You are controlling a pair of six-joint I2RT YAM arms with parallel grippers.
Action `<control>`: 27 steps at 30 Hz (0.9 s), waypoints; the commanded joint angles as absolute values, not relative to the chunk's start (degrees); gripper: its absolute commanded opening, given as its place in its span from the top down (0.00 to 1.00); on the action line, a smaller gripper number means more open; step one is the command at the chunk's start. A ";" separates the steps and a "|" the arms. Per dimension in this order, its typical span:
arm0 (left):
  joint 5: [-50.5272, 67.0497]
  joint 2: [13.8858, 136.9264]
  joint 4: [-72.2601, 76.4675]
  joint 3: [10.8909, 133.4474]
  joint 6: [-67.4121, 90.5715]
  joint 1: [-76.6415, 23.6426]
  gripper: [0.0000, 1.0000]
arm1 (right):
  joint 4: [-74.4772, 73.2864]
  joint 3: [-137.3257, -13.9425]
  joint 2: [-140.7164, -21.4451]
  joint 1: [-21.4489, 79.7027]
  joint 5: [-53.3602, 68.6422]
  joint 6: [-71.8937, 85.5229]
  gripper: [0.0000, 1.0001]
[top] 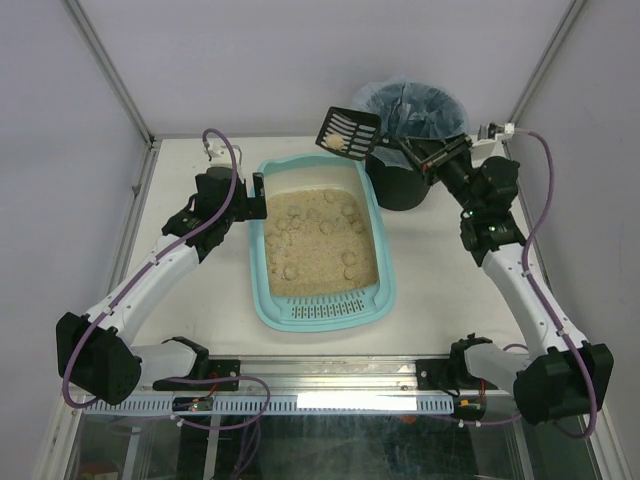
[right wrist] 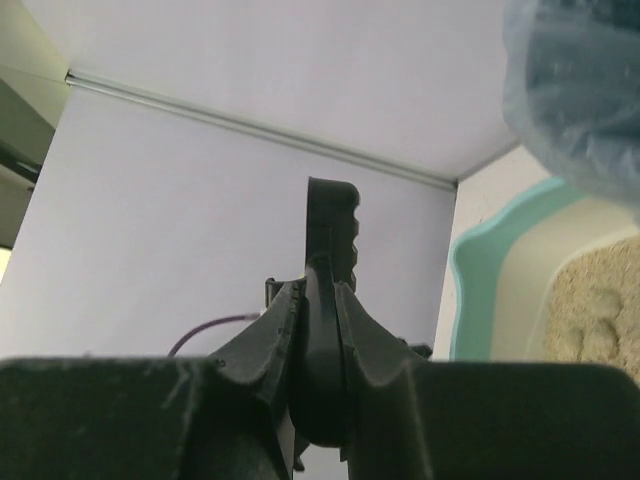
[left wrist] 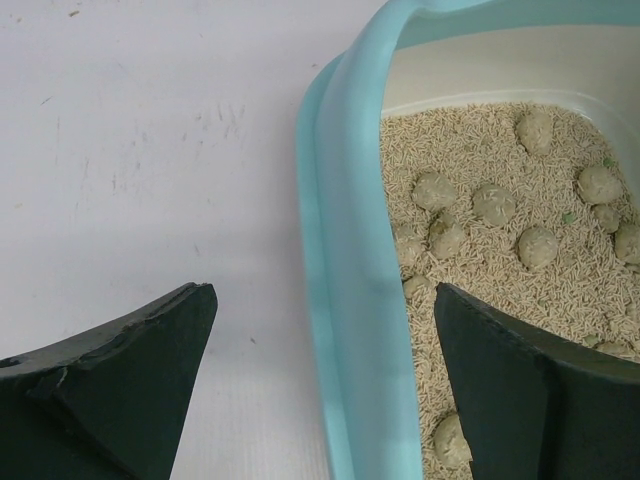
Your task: Clean the litter box
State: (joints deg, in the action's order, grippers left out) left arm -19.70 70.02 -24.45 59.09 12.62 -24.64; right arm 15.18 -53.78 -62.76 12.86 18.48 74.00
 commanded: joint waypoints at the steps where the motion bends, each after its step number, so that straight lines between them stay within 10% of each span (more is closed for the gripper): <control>1: -21.58 68.89 -23.39 60.89 11.38 -24.26 0.04 | 13.39 -61.88 -65.64 7.42 23.54 67.13 1.00; 27: -15.85 73.22 -25.63 62.87 11.65 -24.28 0.03 | 12.55 -75.98 -79.62 -5.29 15.45 23.54 1.00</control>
